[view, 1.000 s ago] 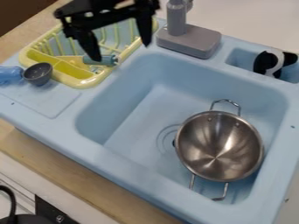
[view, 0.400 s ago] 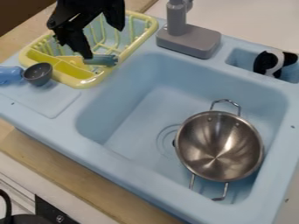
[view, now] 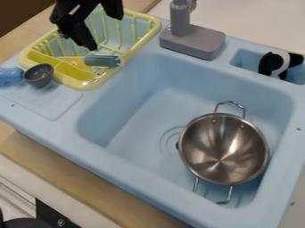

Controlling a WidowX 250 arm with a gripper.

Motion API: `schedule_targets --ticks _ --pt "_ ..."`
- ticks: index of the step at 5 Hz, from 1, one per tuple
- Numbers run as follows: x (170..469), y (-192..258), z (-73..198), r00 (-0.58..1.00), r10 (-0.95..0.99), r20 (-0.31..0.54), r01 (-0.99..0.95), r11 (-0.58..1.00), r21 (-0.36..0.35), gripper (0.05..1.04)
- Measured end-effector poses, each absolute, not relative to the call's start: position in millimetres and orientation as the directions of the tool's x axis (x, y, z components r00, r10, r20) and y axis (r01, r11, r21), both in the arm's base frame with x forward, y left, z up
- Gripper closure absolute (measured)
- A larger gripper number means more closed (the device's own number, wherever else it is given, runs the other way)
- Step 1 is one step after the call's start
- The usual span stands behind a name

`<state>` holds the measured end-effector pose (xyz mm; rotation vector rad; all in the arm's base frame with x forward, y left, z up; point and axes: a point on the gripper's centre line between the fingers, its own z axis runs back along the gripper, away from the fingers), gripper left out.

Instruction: Put the knife on the sink

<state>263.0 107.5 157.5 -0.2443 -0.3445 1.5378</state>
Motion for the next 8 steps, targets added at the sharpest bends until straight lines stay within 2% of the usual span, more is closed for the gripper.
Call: schedule_targets --ticks 1,4,7,8 --pt "263.6 113.1 148.1 -0.022 1.0 -0.015 -0.917 -0.026 -0.399 0.085" --pt "259.6 104.5 130.7 0.007 0.998 -0.069 -0.95 -0.015 -0.312 0.085" --pt "271.7 105.2 105.2 0.005 0.998 -0.068 -0.97 -0.012 -0.244 0.113" --pt "270.0 103.4 100.9 0.005 0.997 -0.083 -0.975 -0.014 -0.221 0.355"
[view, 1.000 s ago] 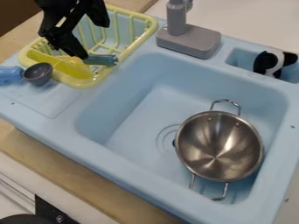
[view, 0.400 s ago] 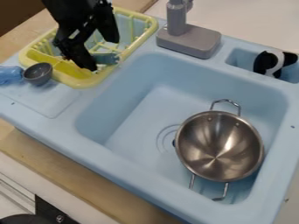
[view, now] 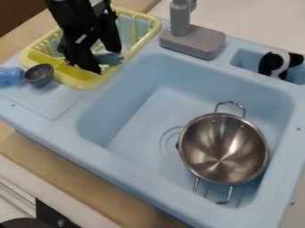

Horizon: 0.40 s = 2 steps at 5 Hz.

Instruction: Put the knife on the sink

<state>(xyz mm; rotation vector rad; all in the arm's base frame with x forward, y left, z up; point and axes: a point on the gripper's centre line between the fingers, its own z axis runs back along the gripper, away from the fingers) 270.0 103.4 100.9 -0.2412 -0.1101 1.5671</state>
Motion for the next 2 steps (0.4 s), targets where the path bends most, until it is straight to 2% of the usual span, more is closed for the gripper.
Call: schedule_targets --ticks 1,2 --pt "265.3 101.5 100.5 0.003 0.995 -0.095 -0.981 -0.016 -0.192 0.621" --pt "262.3 98.7 102.1 0.011 0.993 -0.121 -0.985 -0.01 -0.173 0.815"
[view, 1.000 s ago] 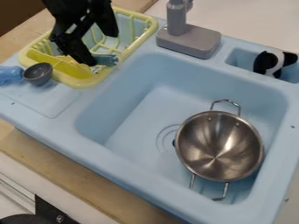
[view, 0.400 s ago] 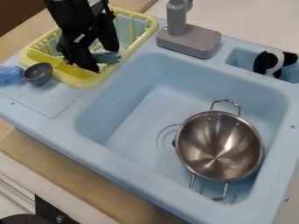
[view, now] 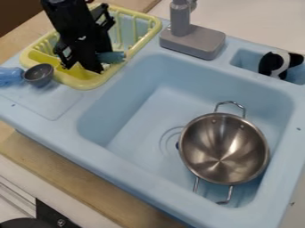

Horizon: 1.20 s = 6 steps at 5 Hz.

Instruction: Put the knife on the sink

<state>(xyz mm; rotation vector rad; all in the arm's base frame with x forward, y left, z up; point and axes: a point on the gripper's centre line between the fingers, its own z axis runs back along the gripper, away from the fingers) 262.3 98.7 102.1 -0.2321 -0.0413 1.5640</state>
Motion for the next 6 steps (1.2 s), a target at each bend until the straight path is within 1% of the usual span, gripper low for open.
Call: schedule_targets --ticks 1,2,3,4,5,6 --pt "262.5 99.8 109.8 0.036 0.99 -0.136 -0.985 0.012 -0.17 0.84" --pt "262.6 102.1 115.5 0.062 0.986 -0.152 -0.984 0.035 -0.176 0.84" --pt "269.7 99.4 127.1 0.084 0.983 -0.165 -0.974 0.046 -0.221 0.84" --pt "286.7 90.7 138.7 0.104 0.981 -0.165 -0.955 0.051 -0.293 0.841" --pt "295.8 84.1 142.3 0.082 0.982 -0.172 -0.949 0.024 -0.313 0.841" --pt "303.8 79.9 141.7 -0.018 0.983 -0.184 -0.945 -0.077 -0.319 0.842"
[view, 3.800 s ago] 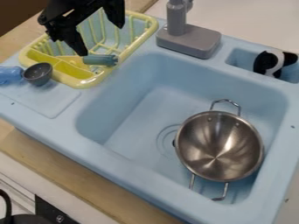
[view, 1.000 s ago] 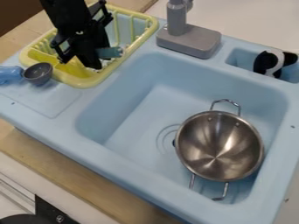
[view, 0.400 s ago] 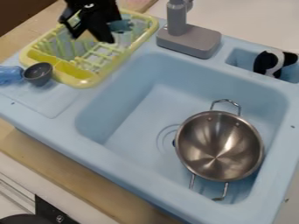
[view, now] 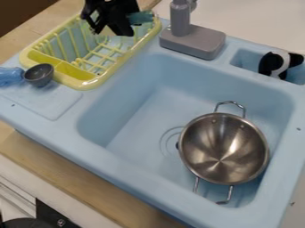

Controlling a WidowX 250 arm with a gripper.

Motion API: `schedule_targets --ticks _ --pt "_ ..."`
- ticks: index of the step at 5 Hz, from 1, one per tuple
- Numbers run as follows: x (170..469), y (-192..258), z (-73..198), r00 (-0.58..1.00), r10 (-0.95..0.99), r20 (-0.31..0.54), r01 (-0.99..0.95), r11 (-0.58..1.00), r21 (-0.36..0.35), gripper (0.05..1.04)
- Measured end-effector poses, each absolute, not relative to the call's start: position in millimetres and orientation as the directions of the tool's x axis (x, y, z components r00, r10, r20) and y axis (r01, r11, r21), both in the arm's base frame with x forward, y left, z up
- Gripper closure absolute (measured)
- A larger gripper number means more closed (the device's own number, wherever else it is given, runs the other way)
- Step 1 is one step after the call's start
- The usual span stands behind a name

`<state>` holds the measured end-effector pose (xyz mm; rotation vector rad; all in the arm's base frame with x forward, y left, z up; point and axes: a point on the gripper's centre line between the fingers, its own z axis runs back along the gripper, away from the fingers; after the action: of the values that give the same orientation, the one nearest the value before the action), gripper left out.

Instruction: Put the knife on the sink

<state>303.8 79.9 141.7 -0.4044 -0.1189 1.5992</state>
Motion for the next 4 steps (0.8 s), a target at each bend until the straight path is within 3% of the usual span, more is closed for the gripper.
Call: schedule_targets --ticks 1,3,4 --pt "306.5 76.3 138.2 -0.025 0.98 -0.198 -0.952 -0.084 -0.294 0.842" --pt "297.6 54.2 138.7 0.031 0.991 -0.132 -0.954 -0.01 -0.299 0.842" --pt "286.5 33.2 151.1 0.153 0.986 -0.063 -0.937 0.125 -0.325 0.842"
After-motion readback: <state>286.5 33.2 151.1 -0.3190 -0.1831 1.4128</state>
